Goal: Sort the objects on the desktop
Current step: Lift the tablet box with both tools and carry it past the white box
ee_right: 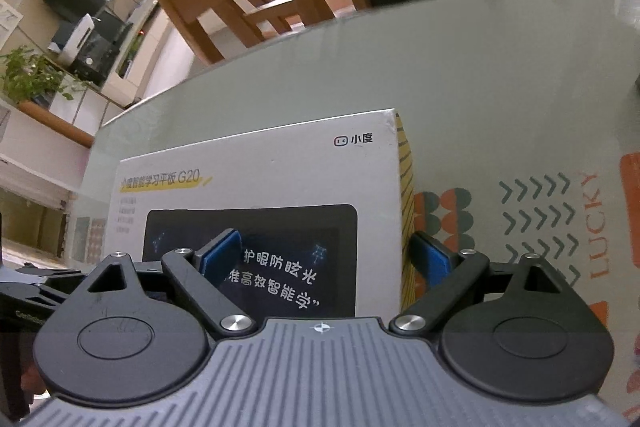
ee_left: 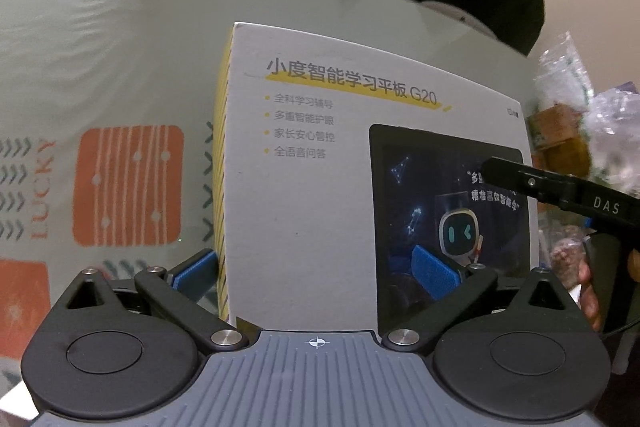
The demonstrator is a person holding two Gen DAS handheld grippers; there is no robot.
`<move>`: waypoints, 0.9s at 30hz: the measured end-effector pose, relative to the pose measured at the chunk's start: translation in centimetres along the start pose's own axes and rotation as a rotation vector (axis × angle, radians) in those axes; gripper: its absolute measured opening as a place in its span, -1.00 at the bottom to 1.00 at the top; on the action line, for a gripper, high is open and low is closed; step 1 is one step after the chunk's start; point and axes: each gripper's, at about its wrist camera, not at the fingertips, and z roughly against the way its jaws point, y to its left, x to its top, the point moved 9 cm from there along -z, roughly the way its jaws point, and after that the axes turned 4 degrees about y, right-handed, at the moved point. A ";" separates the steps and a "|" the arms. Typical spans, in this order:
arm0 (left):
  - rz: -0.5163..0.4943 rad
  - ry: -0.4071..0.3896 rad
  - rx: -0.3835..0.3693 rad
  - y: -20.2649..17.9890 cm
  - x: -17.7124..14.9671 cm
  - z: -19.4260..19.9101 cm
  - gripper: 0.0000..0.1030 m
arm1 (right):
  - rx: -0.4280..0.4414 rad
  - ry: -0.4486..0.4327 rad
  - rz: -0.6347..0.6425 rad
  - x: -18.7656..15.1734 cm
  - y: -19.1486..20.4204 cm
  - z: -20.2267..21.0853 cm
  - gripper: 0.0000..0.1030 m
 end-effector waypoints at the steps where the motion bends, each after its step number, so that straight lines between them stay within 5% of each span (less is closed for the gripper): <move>1: -0.001 -0.009 -0.003 -0.1 -0.5 0.6 1.00 | -0.002 -0.007 0.010 -0.1 0.5 0.7 1.00; 11: 0.030 -0.075 -0.003 1.5 -6.0 6.2 1.00 | -0.005 -0.067 0.102 -4.2 5.5 6.9 1.00; 27: 0.086 -0.133 0.010 7.3 -16.1 12.7 1.00 | -0.041 -0.108 0.205 -13.3 14.2 10.5 1.00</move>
